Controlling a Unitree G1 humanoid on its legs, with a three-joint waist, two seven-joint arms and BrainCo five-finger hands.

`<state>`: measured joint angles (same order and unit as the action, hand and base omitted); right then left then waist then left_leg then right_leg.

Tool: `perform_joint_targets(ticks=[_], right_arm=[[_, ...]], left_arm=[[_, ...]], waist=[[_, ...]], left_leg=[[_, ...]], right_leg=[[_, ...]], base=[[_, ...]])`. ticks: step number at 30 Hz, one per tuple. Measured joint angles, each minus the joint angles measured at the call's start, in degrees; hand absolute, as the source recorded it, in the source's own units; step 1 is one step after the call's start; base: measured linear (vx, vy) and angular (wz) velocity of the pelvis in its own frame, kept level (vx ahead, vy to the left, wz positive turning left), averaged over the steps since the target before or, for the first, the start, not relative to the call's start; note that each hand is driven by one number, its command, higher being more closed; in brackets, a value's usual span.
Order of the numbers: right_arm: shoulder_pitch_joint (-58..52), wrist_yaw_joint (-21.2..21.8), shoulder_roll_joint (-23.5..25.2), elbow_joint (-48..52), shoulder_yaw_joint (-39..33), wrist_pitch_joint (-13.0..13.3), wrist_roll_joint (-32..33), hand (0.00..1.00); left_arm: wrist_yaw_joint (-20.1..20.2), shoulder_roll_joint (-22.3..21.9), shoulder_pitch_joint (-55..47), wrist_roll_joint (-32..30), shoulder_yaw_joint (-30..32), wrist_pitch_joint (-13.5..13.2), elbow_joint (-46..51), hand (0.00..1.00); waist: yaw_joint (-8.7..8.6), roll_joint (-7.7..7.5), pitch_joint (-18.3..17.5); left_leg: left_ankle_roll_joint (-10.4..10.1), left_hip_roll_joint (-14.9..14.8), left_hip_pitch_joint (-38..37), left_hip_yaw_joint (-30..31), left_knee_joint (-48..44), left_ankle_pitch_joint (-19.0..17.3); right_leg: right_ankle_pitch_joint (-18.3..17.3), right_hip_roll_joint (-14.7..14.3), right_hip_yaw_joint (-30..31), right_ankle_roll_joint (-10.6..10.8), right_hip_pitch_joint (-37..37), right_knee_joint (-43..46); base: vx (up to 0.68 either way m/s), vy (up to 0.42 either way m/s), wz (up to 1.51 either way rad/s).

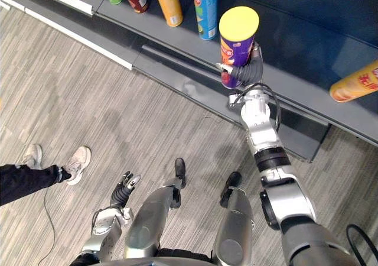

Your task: Put the gum and the chips on the shelf.

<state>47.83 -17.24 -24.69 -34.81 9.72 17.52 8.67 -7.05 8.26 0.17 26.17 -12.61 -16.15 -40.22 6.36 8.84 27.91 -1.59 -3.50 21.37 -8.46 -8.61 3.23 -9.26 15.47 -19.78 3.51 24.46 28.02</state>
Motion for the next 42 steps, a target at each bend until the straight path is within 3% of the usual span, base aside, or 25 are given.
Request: perform_joint_targets(ticks=[7,26,42], right_arm=[[5.20,-4.86,-3.21,-5.94,0.70,0.35,-1.03,1.00],[13.20,-18.59,-5.98,-4.33,-0.34,2.29,0.35,1.00],[17.67,-17.44,-8.09,-6.10,4.66,1.73,0.37,1.00]], left_arm=[[-0.95,-1.05,2.27,0.44,-1.27,-0.02,1.30,0.00],[-1.82,-4.90,1.63,0.45,-2.34,-0.51,8.68,0.00],[-1.68,-7.21,-0.05,0.30,-2.96,-2.14,8.66,0.00]], waist=[[2.00,1.12,0.49],[1.86,1.51,0.66],[2.12,1.50,0.67]], left_leg=[[-0.10,0.15,3.90,1.07,-1.69,0.43],[-0.53,-1.60,10.95,-2.49,-6.20,0.58],[-0.49,-2.87,15.82,-3.79,-8.71,0.35]], right_leg=[[-0.66,1.00,-0.41,-0.96,3.87,2.92],[-1.80,2.28,1.18,-2.67,12.97,9.18],[-2.02,2.47,1.44,-3.02,18.15,11.23]], base=[[-0.01,-0.053,0.07],[-0.02,-0.067,-0.03],[-0.01,-0.059,-0.01]])
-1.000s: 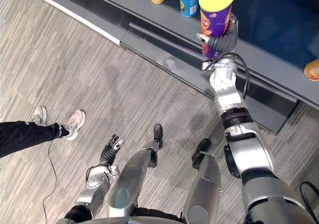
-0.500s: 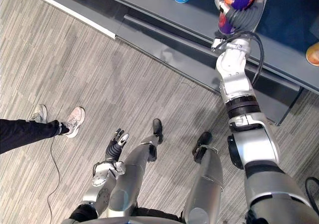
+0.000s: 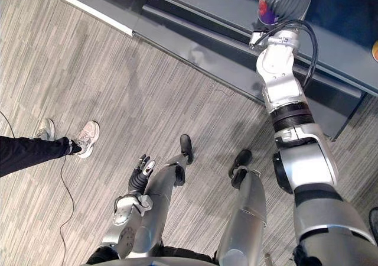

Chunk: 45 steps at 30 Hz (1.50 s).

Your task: Put the gum and the chips on the shelf.

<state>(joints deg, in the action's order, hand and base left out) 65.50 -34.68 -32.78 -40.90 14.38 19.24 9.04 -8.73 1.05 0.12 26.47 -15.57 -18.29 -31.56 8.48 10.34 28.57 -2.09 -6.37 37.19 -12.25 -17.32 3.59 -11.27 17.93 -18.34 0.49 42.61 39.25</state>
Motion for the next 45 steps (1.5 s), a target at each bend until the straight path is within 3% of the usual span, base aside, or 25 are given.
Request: perform_joint_targets(ticks=[16,34,35,45], right_arm=[[4.26,-3.66,-3.71,-2.76,2.93,-0.56,-0.17,1.00],[6.85,-3.83,-5.70,-2.18,3.95,-0.32,-0.22,1.00],[6.87,-3.82,-5.70,-2.18,3.94,-0.32,-0.21,0.00],[6.80,-3.75,-5.71,-2.30,3.98,-0.31,-0.13,0.00]], left_arm=[[0.34,-0.90,0.32,0.29,-1.29,-2.47,0.28,0.00],[1.17,-0.94,1.40,0.35,-2.23,-4.02,0.51,0.00],[1.18,-0.94,1.40,0.35,-2.27,-4.04,0.51,0.00],[1.23,-1.02,1.45,0.39,-2.27,-4.68,0.91,0.00]], waist=[[1.18,0.78,0.11],[1.85,0.84,0.07],[1.93,0.84,0.07],[2.59,0.85,0.07]], left_leg=[[0.13,-0.73,5.39,-0.36,-2.26,-0.14],[0.36,-0.98,8.93,-1.05,-4.04,-0.98],[0.37,-0.99,8.92,-1.06,-4.08,-0.97],[0.46,-1.06,9.74,-1.17,-5.18,-1.64]], right_leg=[[-0.26,-0.06,0.46,-0.48,5.47,1.92],[-0.46,0.22,1.51,-0.72,9.35,3.67],[-0.46,0.23,1.52,-0.72,9.35,3.68],[-0.46,0.37,1.74,-0.74,9.90,3.95]], base=[[-0.01,-0.052,0.00],[-0.02,-0.041,0.00],[-0.03,-0.051,0.00],[-0.02,-0.036,0.00]])
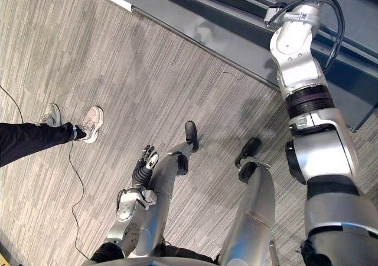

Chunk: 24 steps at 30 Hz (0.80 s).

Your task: Put the gum and the chips on the shelf.

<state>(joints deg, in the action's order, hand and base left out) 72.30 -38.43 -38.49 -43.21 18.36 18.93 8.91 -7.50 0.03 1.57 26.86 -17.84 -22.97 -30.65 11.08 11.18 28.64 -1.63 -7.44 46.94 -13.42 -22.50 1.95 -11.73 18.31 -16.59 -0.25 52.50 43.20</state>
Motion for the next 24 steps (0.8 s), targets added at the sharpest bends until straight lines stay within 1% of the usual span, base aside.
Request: perform_joint_targets(ticks=[7,13,16,20,24], right_arm=[[-0.28,0.37,0.06,-0.42,0.01,0.00,0.07,0.00],[-3.15,1.49,0.34,-0.55,-0.01,0.03,0.17,0.00],[-4.34,1.66,0.58,-1.02,-0.07,0.08,1.21,0.00],[-6.20,2.71,3.02,-3.04,-0.09,0.09,1.28,0.00],[-8.31,2.80,3.70,-5.23,-0.39,0.10,2.66,0.00]], left_arm=[[-0.07,-0.18,0.00,-0.01,0.01,0.16,-0.01,0.00],[-0.71,-0.43,-0.01,-0.01,-0.42,0.29,-0.07,0.00],[-1.04,-0.44,-0.01,0.00,-0.44,0.43,-0.30,0.00],[-1.18,-0.45,-0.23,0.01,-0.53,0.61,-1.29,0.00],[-1.20,-0.46,-0.86,0.01,-0.80,0.66,-1.66,0.00]], waist=[[-0.09,0.00,0.00],[-0.22,0.00,0.00],[-0.36,0.00,0.00],[-1.38,-0.01,0.00],[-1.70,-0.01,0.00]], left_leg=[[0.03,-0.23,-0.18,0.03,-0.82,-0.07],[0.32,-0.56,-1.40,-0.12,-1.48,-0.70],[0.35,-0.52,-2.20,-0.33,-0.99,-0.68],[0.40,-0.58,-4.52,-0.96,0.29,-0.62],[0.42,-0.80,-6.71,-1.74,0.71,-0.77]], right_leg=[[0.01,-0.09,-0.03,-0.01,-0.59,-0.06],[0.17,-0.48,-0.03,0.21,-2.44,-1.12],[0.30,-0.52,0.02,0.39,-3.26,-1.65],[0.77,-0.96,0.12,0.86,-5.29,-3.21],[1.13,-1.41,0.55,0.96,-7.22,-4.27]], base=[[-0.02,-0.043,-0.01],[-0.01,-0.036,-0.04],[0.00,-0.039,-0.04],[0.03,-0.062,-0.07],[0.05,-0.061,-0.11]])
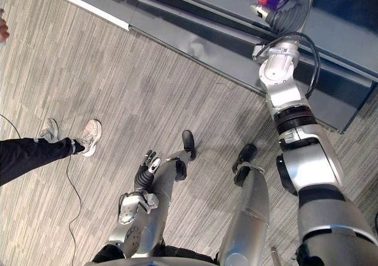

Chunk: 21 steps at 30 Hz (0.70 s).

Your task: Put the gum and the chips on the shelf.

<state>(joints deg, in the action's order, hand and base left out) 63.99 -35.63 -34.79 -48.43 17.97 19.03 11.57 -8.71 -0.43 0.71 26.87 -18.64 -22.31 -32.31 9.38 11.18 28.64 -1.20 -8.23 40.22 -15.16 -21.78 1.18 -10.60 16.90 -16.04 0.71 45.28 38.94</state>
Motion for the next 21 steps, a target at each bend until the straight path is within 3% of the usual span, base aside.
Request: perform_joint_targets(ticks=[12,16,21], right_arm=[[-10.06,2.52,2.97,-4.26,-3.38,0.63,1.77,0.00],[-16.53,4.90,9.98,-4.25,-10.32,0.56,2.52,0.00],[-31.27,7.23,18.69,-0.19,-19.43,0.99,2.55,0.00]], left_arm=[[-0.37,0.44,-1.12,-0.61,1.41,2.29,-2.43,0.00],[1.73,1.19,-1.05,-0.61,5.77,4.20,-5.92,0.00],[8.09,3.74,-0.96,-0.53,8.38,6.89,-10.69,0.00]], waist=[[-1.80,-0.60,-0.13],[-4.18,-2.98,-1.09],[-4.74,-6.84,-2.94]], left_leg=[[-0.28,-0.82,-7.52,-1.09,0.37,-1.51],[-0.34,-1.15,-12.44,-2.06,2.27,-1.72],[-1.25,-1.13,-23.60,-6.30,10.99,-0.70]], right_leg=[[-0.13,-1.13,0.35,0.58,-7.57,-2.24],[0.27,-1.95,0.39,1.31,-12.47,-5.10],[2.72,-3.01,-0.75,2.59,-21.70,-13.09]], base=[[0.04,-0.052,-0.08],[0.06,-0.026,-0.14],[0.11,0.009,-0.32]])
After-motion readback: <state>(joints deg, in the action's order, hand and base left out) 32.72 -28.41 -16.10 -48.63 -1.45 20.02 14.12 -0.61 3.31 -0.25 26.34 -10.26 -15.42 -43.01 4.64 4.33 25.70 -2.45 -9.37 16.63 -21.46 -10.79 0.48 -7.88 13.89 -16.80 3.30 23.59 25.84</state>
